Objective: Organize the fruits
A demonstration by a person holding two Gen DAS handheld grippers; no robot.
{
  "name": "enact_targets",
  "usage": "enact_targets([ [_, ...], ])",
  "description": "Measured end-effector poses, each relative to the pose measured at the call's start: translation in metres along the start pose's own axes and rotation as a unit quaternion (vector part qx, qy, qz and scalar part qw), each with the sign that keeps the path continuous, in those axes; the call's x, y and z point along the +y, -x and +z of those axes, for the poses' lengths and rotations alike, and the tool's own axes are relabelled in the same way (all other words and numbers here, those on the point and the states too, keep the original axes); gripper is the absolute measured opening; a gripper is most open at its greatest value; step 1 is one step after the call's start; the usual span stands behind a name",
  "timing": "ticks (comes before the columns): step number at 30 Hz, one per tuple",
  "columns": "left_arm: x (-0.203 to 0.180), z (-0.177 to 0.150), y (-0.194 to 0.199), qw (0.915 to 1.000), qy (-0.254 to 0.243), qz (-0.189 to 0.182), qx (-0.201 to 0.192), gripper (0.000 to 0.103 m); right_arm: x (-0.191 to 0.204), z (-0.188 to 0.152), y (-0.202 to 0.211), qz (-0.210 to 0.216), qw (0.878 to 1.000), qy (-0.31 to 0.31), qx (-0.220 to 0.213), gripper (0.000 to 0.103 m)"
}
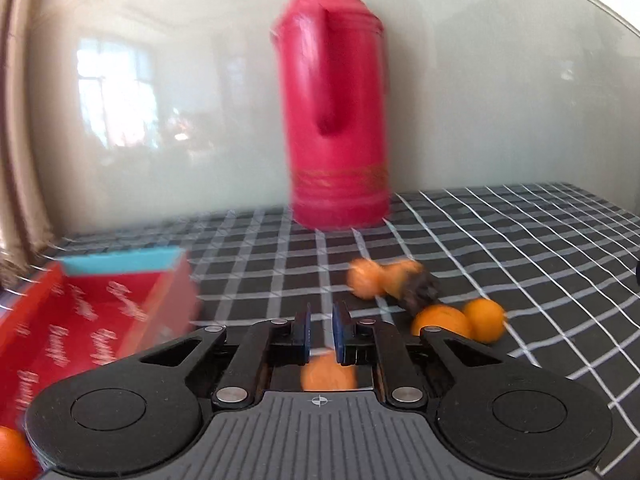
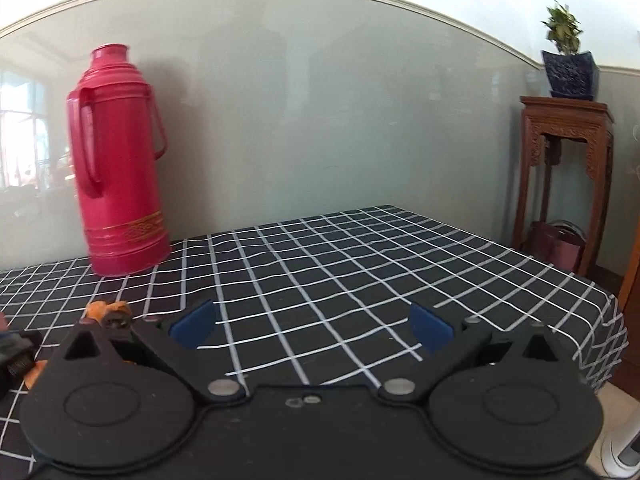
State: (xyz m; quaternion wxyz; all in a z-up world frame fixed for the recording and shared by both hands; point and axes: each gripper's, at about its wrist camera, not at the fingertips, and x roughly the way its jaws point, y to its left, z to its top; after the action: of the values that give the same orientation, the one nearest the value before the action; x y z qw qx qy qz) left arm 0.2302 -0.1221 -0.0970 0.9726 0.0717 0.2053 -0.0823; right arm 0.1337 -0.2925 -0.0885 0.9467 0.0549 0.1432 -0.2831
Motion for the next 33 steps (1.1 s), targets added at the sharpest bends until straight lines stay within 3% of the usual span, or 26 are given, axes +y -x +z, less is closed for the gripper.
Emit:
enact_targets([
  [3, 0.019, 0.000, 0.002, 0.9998, 0.010, 0.012, 0.012, 0.014, 0.009, -0.002, 0.002, 0.014, 1.000, 0.005, 0.002, 0.097],
  [8, 0.029, -0.005, 0.003, 0.9993, 0.008, -0.012, 0.033, 0.014, 0.023, -0.004, 0.006, 0.034, 0.999, 0.023, 0.000, 0.097],
  [10, 0.025, -0.006, 0.002, 0.9990, -0.003, -0.022, 0.038, 0.020, 0.026, -0.004, 0.009, 0.034, 0.999, 0.033, -0.007, 0.097],
  [11, 0.023, -0.007, 0.000, 0.9987, -0.002, -0.024, 0.044, 0.033, 0.026, -0.004, 0.010, 0.036, 0.999, 0.036, -0.008, 0.097],
  [12, 0.021, -0.009, 0.000, 0.9986, 0.000, -0.022, 0.049, 0.055, 0.026, -0.004, 0.010, 0.037, 0.998, 0.039, -0.010, 0.097],
  [14, 0.018, -0.010, -0.003, 0.9988, -0.002, -0.006, 0.048, 0.067, 0.025, -0.004, 0.009, 0.035, 0.998, 0.043, -0.009, 0.097],
  [19, 0.018, -0.012, -0.015, 0.9974, 0.013, -0.008, 0.071, 0.063, 0.016, -0.002, 0.001, 0.039, 0.999, 0.023, 0.003, 0.097],
  [21, 0.016, -0.016, -0.019, 0.9962, 0.014, -0.013, 0.085, 0.036, 0.012, -0.002, -0.001, 0.043, 0.999, 0.012, 0.009, 0.097],
  [23, 0.015, -0.019, -0.020, 0.9959, 0.015, -0.016, 0.088, 0.029, 0.009, -0.001, -0.002, 0.046, 0.999, 0.002, 0.011, 0.097],
  [27, 0.011, -0.020, -0.017, 0.9971, 0.007, -0.008, 0.075, 0.029, 0.005, -0.001, -0.003, 0.047, 0.999, -0.011, 0.014, 0.097],
  [30, 0.013, -0.017, -0.006, 0.9991, 0.004, 0.009, 0.042, 0.029, 0.005, 0.000, -0.002, 0.046, 0.999, -0.010, 0.009, 0.097],
  [33, 0.027, -0.010, 0.007, 0.9985, 0.026, 0.049, 0.008, 0.029, 0.005, 0.001, 0.001, 0.045, 0.999, -0.010, 0.004, 0.097],
])
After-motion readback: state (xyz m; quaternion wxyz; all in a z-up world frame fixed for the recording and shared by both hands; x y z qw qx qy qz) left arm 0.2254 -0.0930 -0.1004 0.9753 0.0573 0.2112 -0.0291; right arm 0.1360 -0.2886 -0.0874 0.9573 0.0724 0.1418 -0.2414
